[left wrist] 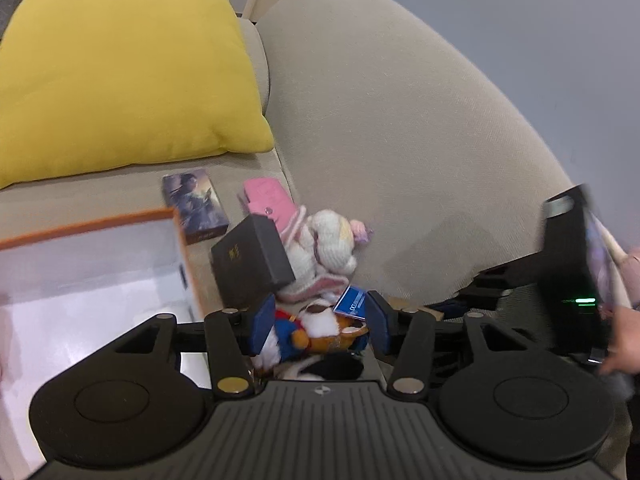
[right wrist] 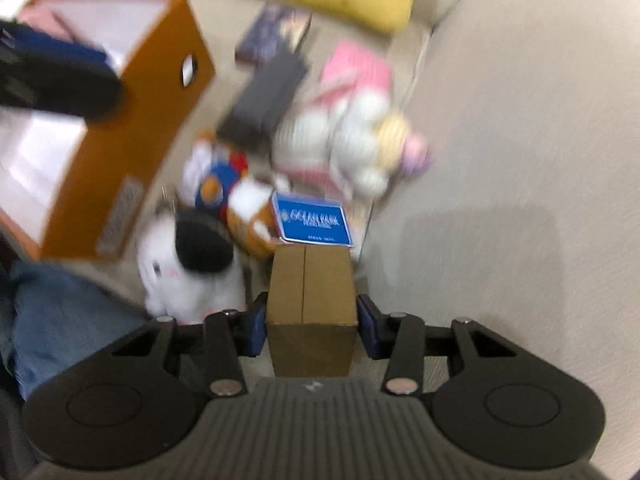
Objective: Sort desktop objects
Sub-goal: 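Grasp small brown cardboard box with right tool while left tool grasps dark grey box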
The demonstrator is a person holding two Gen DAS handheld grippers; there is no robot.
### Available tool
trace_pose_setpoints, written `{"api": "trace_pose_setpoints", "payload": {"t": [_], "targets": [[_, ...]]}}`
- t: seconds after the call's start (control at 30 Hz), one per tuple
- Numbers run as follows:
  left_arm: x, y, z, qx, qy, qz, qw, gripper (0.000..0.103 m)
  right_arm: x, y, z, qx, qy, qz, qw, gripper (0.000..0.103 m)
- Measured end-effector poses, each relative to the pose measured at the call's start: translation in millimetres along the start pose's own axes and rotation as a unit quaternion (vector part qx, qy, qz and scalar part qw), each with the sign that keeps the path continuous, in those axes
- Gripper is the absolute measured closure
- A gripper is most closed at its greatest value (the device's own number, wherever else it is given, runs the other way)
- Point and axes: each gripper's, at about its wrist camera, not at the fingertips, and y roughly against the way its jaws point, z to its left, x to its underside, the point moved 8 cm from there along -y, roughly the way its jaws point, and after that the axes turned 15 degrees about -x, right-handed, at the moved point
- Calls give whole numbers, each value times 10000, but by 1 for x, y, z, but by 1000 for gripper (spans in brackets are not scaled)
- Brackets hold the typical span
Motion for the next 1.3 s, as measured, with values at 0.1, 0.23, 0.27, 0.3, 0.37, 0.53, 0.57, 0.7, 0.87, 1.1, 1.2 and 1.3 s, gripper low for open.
{"api": "trace_pose_setpoints", "payload": {"t": [0.1, 0.23, 0.27, 0.3, 0.37, 0.53, 0.57, 0.7, 0.87, 1.1, 1.2, 1.3], "targets": [[-10, -26, -7, -237, -36, 160, 9996, 45, -19, 0, -17, -129, 3, -323, 9994, 56], [-21, -58, -10, -618, -48, 373, 9974, 43, -49, 16, -32, -345, -4, -585, 9977, 56], [-24, -65, -10, -709, -41, 438, 9965, 42, -57, 15, -34, -403, -32, -645, 9971, 56], [-26, -72, -10, -797, -43, 498, 9956, 41, -62, 15, -37, -494, -62, -729, 9961, 56], [-28, -85, -10, -992, -89, 647, 9929, 41, -81, -2, -43, -671, -140, -898, 9936, 56], [-24, -104, -13, -1312, -324, 895, 9868, 41, -82, 17, -53, -579, -173, -1170, 9913, 56], [-23, -107, -13, -1375, -351, 951, 9853, 41, -85, 17, -53, -555, -179, -1252, 9904, 56], [-21, -120, -15, -1602, -533, 1052, 9800, 41, -88, 8, -57, -889, -558, -1442, 9840, 56], [-17, -128, -10, -1741, -557, 1097, 9770, 46, -86, -15, -62, -963, -786, -1240, 9845, 56], [-17, -119, -8, -1735, -678, 1021, 9772, 57, -77, -29, -61, -994, -831, -718, 9890, 56], [-19, -112, -8, -1566, -673, 943, 9808, 60, -75, -25, -59, -953, -779, -764, 9895, 56], [-23, -96, -10, -1447, -617, 764, 9846, 61, -75, -16, -59, -945, -749, -916, 9885, 56]]}}
